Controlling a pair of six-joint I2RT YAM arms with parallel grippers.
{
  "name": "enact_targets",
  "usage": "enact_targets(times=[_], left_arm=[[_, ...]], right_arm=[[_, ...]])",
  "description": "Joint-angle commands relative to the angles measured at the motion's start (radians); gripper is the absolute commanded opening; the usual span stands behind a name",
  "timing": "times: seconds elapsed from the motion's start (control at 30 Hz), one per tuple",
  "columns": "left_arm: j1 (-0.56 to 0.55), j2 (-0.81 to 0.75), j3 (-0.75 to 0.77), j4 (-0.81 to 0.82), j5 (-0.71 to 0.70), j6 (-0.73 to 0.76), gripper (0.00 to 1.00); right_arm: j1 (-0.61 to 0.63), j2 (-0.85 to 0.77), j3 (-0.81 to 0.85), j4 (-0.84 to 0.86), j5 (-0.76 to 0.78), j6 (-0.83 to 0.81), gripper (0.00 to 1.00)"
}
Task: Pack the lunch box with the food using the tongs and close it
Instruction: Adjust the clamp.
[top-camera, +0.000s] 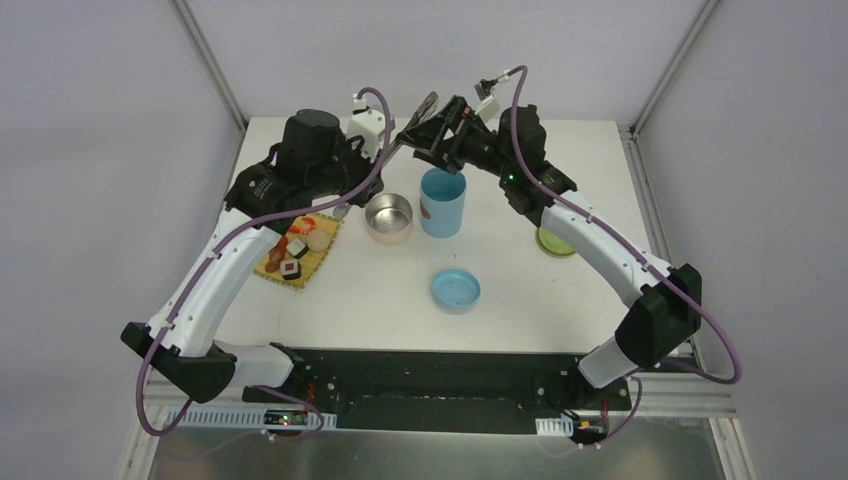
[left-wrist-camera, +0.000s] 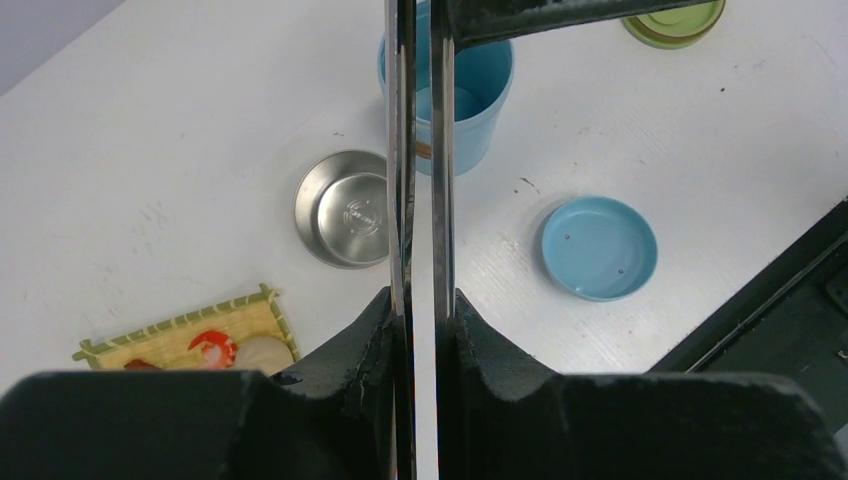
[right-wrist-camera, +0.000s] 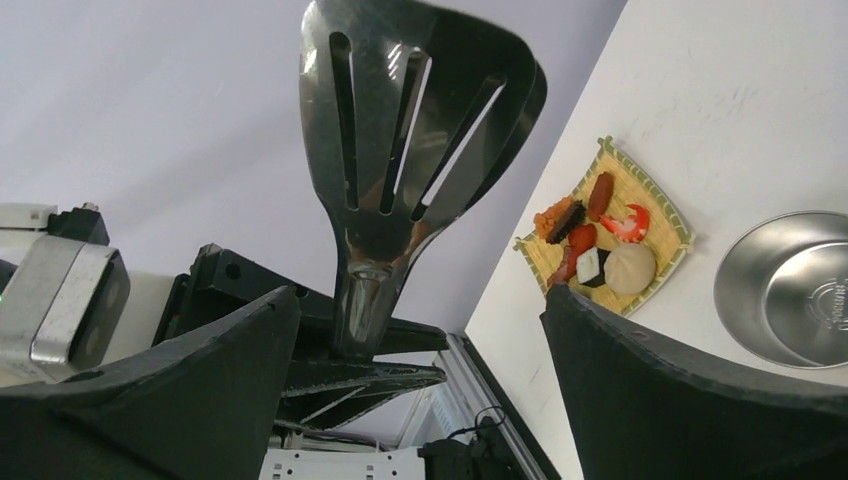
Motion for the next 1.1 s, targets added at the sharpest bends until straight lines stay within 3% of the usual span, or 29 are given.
enact_targets(times=[0.0, 0.37, 0.83, 0.93, 1.07], left_arm=[[-0.022, 0.007, 0.032, 0.017, -0.039, 0.038, 0.20], [-0.050, 0.018, 0.028, 0.021, -0.049, 0.066, 0.20], [-0.050, 0.018, 0.027, 0.049, -0.023, -0.009, 0.23], [-0.050, 0.015, 0.025, 0.058, -0.026, -0.023, 0.26], [-0.048, 0.003, 0.017, 0.077, -0.033, -0.050, 0.39]], right_arm=[[0.013, 0.011, 0.059, 0.093, 0.057, 0.075, 0.94], [0.018, 0.049, 0.071, 0.118, 0.093, 0.183, 0.77], [0.018, 0.044, 0.045, 0.123, 0.102, 0.228, 0.29], [0.017, 0.041, 0.041, 0.128, 0.103, 0.230, 0.20], [0.012, 0.034, 0.031, 0.129, 0.108, 0.236, 0.17]])
